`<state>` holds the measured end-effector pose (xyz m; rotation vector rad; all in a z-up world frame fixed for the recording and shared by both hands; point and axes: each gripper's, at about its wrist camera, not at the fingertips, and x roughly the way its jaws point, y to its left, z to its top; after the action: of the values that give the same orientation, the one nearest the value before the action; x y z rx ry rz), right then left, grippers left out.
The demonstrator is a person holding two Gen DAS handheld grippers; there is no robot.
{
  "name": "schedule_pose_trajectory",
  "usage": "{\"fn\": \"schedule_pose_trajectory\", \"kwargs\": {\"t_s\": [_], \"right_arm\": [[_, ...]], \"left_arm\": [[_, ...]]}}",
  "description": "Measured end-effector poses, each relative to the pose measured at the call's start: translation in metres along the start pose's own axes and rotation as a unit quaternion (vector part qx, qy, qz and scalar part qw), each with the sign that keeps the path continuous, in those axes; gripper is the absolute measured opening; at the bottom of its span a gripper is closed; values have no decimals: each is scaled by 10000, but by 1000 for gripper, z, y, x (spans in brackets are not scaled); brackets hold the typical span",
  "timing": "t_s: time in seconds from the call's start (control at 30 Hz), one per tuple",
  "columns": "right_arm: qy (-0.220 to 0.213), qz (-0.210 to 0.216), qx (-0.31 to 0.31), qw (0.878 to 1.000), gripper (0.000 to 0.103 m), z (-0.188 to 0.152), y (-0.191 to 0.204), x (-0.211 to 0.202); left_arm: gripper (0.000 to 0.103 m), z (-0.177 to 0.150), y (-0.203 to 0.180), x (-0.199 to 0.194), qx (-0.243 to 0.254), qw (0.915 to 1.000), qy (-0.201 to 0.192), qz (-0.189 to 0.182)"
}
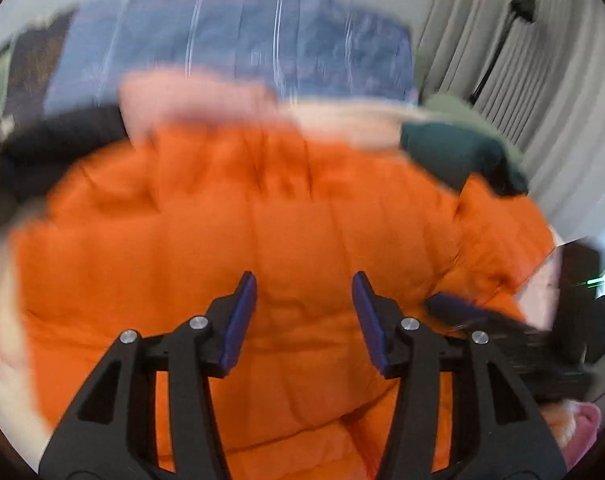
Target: Fold large clothes
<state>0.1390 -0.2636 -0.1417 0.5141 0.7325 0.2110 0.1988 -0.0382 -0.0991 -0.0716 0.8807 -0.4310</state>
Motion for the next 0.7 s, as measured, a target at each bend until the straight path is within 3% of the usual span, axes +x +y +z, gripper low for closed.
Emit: {"fn": "schedule_pose_trajectory", "kwargs": {"t_s": [0.07,0.13,0.2,0.3,0.33,0.4,0.47,0.57,0.67,0.7], "right_arm": [[-278,-135,42,9995,41,12,-18,-32],[-660,-616,88,9959,53,28,-44,-66],[-1067,-1291,463,9848,55,48,-87,-101],[-1400,-1754,1983,9541,55,62,-175,-143],[-1454,-1852,2725,9329,55,59,-211,-156],[-1620,-1643,3423,9108,55,51,-247,-168],[-1742,-1357,3791,8986,55,45,-274,-171],[-1931,-1028,4056,8875,56,42,-296,-166],[-2189,-985,4072,8812,55,50,-302,-161],[-2205,-928,4042,8828,42,55,-301,-159]], "left_arm": [[51,-15,5,29,-96,9999,104,69],[51,-21,8,31,-96,9999,-19,-51],[51,-23,16,30,-299,9991,-74,-283],[51,-28,22,28,-404,9982,-138,-424],[51,-29,21,30,-380,9983,-163,-408],[52,-33,18,30,-294,9988,-204,-334],[53,-35,15,28,-259,9989,-223,-308],[54,-34,13,28,-251,9988,-249,-327],[55,-32,17,25,-248,9988,-267,-335],[55,-32,17,24,-245,9988,-272,-331]]}}
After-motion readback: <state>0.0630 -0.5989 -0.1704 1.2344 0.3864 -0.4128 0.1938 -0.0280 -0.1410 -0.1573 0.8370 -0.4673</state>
